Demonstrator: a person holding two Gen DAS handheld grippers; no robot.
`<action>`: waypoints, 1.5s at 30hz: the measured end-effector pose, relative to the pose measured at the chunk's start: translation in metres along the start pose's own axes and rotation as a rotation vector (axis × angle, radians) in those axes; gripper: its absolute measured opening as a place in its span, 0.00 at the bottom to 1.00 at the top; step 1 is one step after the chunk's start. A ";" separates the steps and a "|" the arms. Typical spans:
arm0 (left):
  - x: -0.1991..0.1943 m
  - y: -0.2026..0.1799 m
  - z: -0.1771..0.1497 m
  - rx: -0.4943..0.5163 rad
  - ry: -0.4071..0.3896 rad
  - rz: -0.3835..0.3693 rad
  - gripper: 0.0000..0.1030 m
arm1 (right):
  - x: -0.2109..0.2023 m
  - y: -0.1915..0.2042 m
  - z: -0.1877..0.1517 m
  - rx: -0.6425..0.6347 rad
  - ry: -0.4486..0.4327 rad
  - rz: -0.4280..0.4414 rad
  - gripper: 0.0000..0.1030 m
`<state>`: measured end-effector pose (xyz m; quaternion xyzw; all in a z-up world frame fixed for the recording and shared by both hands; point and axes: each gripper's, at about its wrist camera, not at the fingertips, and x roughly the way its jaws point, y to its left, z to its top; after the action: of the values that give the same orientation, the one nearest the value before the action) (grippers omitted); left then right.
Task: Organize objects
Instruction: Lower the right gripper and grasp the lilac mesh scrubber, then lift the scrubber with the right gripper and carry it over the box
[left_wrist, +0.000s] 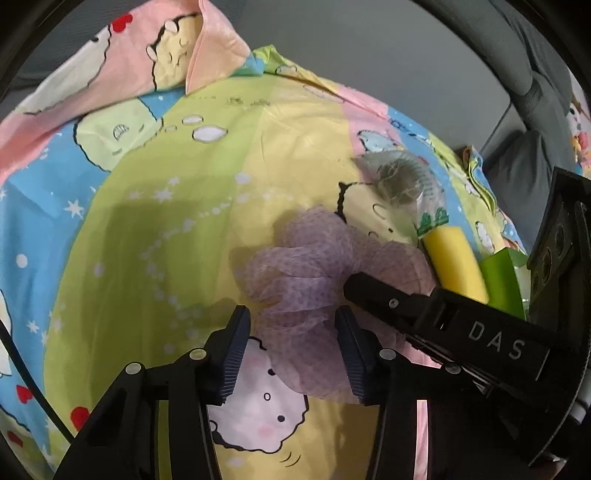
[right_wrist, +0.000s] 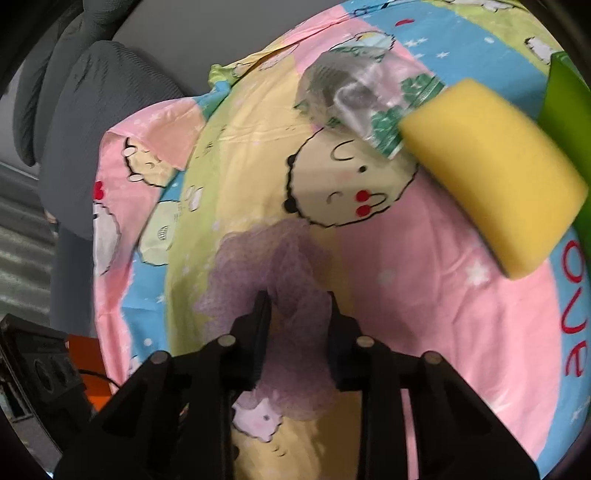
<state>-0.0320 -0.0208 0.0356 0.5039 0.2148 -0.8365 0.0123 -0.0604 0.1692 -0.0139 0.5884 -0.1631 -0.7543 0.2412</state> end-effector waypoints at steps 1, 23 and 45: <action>-0.002 -0.001 0.000 0.003 -0.012 0.001 0.47 | -0.002 0.001 -0.001 -0.005 -0.006 -0.002 0.24; -0.041 -0.019 0.001 0.051 -0.163 -0.142 0.47 | -0.057 0.014 -0.007 -0.050 -0.171 0.099 0.19; -0.081 -0.072 -0.011 0.168 -0.293 -0.318 0.47 | -0.142 0.007 -0.024 -0.071 -0.392 0.170 0.22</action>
<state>0.0000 0.0325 0.1252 0.3363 0.2170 -0.9071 -0.1305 -0.0085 0.2438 0.0984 0.4058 -0.2292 -0.8365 0.2882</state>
